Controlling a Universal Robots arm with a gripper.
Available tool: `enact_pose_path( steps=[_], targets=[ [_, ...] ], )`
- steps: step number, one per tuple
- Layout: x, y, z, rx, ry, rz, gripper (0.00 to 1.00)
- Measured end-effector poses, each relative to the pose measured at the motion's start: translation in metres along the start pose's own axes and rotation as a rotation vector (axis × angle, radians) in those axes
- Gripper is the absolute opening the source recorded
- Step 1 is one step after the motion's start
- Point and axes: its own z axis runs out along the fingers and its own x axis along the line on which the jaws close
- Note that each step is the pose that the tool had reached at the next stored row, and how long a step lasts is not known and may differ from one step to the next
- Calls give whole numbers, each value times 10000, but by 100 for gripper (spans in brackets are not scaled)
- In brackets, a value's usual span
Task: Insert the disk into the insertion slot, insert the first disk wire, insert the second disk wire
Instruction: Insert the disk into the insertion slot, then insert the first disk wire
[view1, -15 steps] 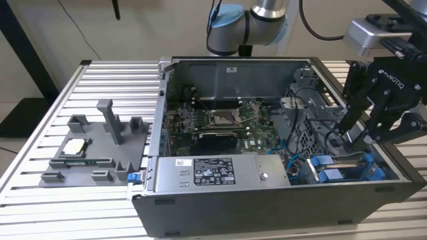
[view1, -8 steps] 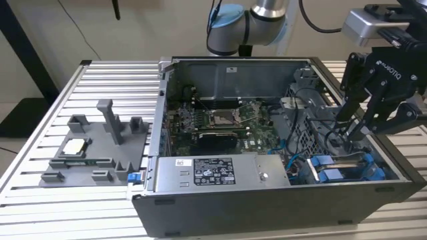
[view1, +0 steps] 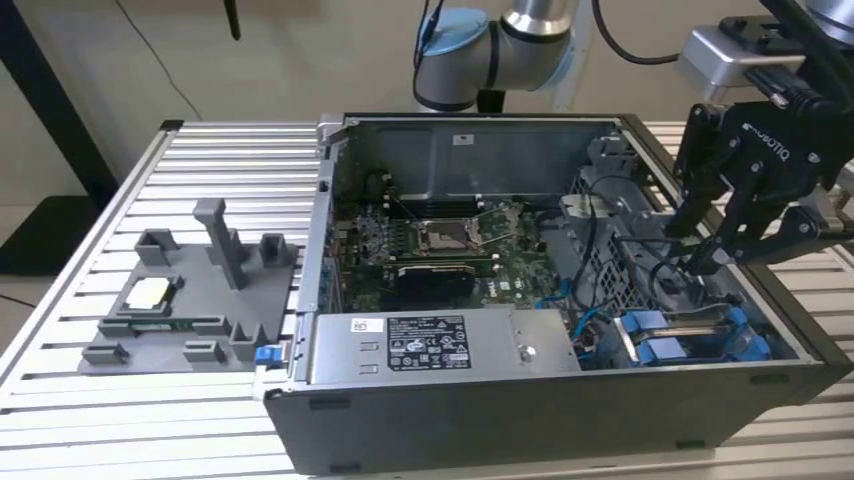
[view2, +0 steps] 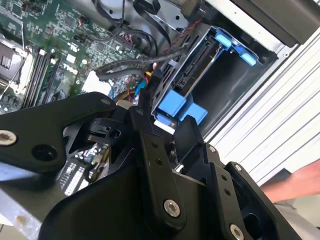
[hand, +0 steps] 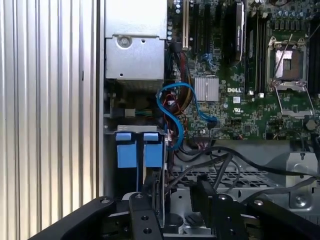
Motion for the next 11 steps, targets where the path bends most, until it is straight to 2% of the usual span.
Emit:
enact_pose_path(
  steps=[2, 5, 11],
  targets=[
    [1, 0, 6, 63, -71, -199, 47],
    [1, 0, 18, 229, -139, -324, 47],
    [2, 0, 27, 283, -149, -328, 47]
  ],
)
